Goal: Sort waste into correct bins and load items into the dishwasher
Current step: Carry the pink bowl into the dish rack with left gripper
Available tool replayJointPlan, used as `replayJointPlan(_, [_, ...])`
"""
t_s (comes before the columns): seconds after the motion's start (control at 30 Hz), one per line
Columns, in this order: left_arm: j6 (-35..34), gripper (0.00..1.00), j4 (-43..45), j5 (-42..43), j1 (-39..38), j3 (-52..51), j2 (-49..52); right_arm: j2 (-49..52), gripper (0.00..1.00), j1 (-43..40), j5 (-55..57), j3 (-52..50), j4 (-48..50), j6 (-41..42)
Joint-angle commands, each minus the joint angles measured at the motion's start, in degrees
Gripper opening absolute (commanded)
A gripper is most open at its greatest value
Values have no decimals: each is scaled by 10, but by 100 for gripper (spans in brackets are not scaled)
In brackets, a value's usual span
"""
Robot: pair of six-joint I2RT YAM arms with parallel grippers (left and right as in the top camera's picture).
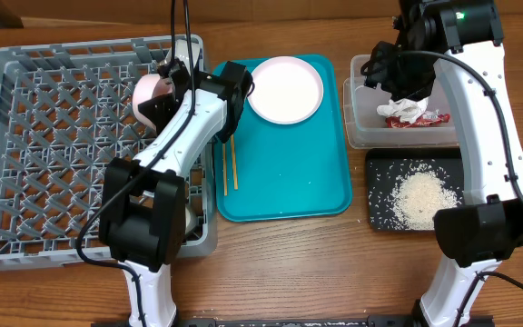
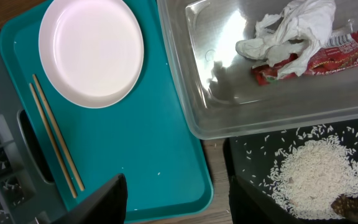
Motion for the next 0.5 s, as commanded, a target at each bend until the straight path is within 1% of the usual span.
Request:
replayJointPlan(0.0, [7, 4, -10, 12, 2, 3, -3, -4, 55, 3, 0, 11, 1, -1])
replayJointPlan(0.13, [7, 4, -38, 115, 3, 3, -3, -4, 55, 3, 0, 11, 1, -2])
replayJointPlan(0.27, [7, 5, -52, 128, 3, 3, -3, -4, 54, 3, 0, 11, 1, -2])
replayJointPlan(0.33, [14, 42, -53, 138, 2, 3, -4, -4, 54, 3, 1, 11, 2, -2])
replayJointPlan(0.37, [30, 59, -53, 146, 1, 4, -4, -4, 55, 3, 1, 11, 2, -2])
replayJointPlan(0.4, [48, 67, -53, 153, 1, 5, -4, -4, 54, 3, 0, 11, 2, -2])
replayJointPlan(0.47, [83, 70, -53, 170, 0, 12, -4, -4, 55, 3, 0, 11, 2, -2])
